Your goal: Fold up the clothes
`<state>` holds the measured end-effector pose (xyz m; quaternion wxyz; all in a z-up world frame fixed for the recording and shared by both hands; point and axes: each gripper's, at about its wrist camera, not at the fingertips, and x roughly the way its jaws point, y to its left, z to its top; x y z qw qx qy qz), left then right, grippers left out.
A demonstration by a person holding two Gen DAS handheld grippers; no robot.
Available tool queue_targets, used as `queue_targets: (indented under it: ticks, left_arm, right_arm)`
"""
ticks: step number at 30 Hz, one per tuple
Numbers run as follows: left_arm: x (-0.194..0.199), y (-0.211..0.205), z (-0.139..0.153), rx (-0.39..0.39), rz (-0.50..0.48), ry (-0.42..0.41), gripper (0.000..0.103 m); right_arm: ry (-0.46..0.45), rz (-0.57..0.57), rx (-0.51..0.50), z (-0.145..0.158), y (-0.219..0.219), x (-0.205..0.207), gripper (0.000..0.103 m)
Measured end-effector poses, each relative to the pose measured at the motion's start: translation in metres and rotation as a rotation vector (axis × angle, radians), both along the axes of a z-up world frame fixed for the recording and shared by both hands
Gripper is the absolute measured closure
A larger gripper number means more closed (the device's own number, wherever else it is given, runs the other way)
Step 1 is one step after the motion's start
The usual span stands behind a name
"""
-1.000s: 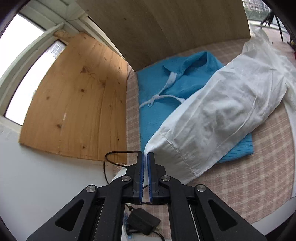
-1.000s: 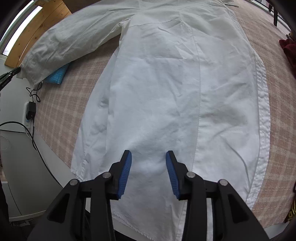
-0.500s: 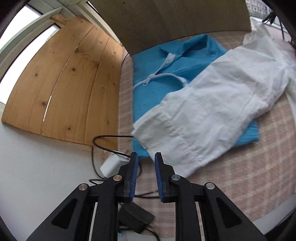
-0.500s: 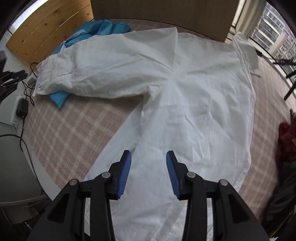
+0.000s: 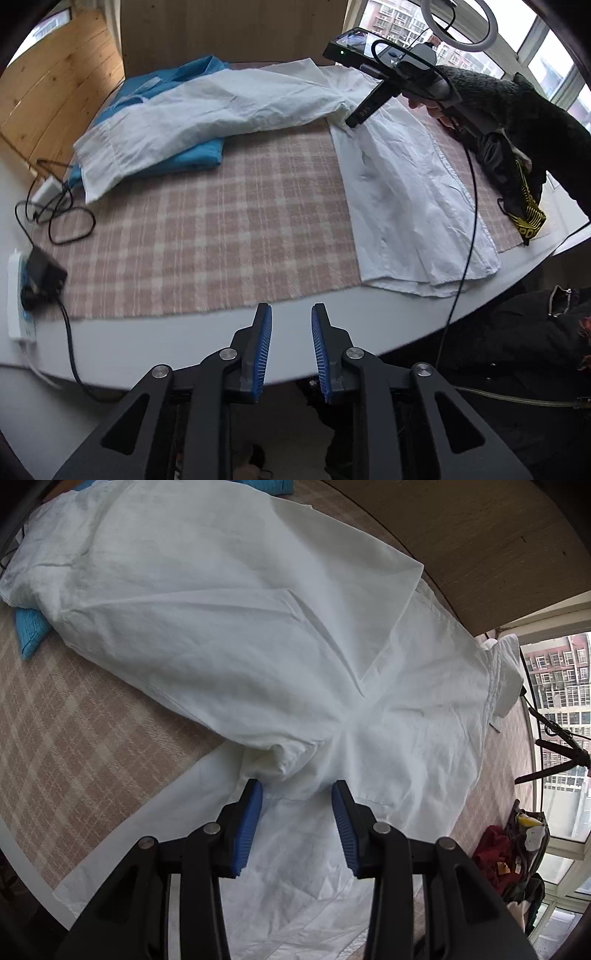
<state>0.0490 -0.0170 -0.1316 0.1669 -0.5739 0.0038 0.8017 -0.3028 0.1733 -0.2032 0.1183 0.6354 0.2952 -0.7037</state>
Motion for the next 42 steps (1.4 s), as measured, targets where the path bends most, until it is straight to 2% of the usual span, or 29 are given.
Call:
queue_targets:
  ticks: [3, 5, 8, 9, 11, 14, 18, 21, 28, 32, 35, 37, 42]
  left_arm:
    - [0.02, 0.033, -0.008, 0.043, -0.016, -0.029, 0.081]
    - [0.023, 0.069, -0.018, 0.083, -0.052, -0.033, 0.081]
    - [0.02, 0.124, -0.038, 0.132, -0.117, -0.045, 0.081]
    - [0.018, 0.138, -0.044, 0.126, -0.134, -0.045, 0.081]
    - [0.012, 0.158, -0.057, 0.114, -0.142, -0.05, 0.081]
    - [0.001, 0.167, -0.071, 0.148, -0.099, -0.082, 0.081]
    - [-0.005, 0.175, -0.076, 0.188, -0.074, -0.069, 0.084]
    - [-0.006, 0.179, -0.078, 0.196, -0.062, -0.069, 0.101]
    - [-0.002, 0.166, -0.067, 0.213, -0.003, -0.037, 0.101]
    - [-0.005, 0.165, -0.069, 0.24, -0.007, -0.048, 0.101]
    - [-0.007, 0.168, -0.072, 0.233, -0.018, -0.051, 0.101]
    - [-0.007, 0.172, -0.073, 0.236, -0.03, -0.055, 0.101]
    - [-0.007, 0.176, -0.072, 0.238, -0.057, -0.047, 0.101]
  right_arm:
    - [-0.028, -0.03, -0.073, 0.001, 0.013, -0.006, 0.067]
    - [-0.042, -0.046, -0.118, 0.001, 0.02, -0.009, 0.074]
    - [-0.044, -0.041, -0.151, 0.005, 0.026, -0.008, 0.076]
    - [-0.043, -0.037, -0.158, 0.006, 0.027, -0.007, 0.077]
    - [-0.045, -0.036, -0.18, 0.009, 0.031, -0.008, 0.085]
    - [-0.062, -0.054, -0.228, 0.015, 0.038, -0.011, 0.09]
    - [-0.069, -0.067, -0.27, 0.021, 0.047, -0.017, 0.095]
    - [-0.076, -0.077, -0.299, 0.025, 0.054, -0.021, 0.096]
    - [-0.094, -0.097, -0.352, 0.034, 0.065, -0.027, 0.098]
    - [-0.118, -0.078, -0.317, 0.037, 0.064, -0.03, 0.097]
    - [-0.059, -0.002, -0.27, 0.054, 0.051, -0.025, 0.091]
    - [-0.023, 0.061, -0.217, 0.061, 0.037, -0.021, 0.089]
    - [-0.021, 0.166, -0.069, 0.05, 0.003, -0.022, 0.086]
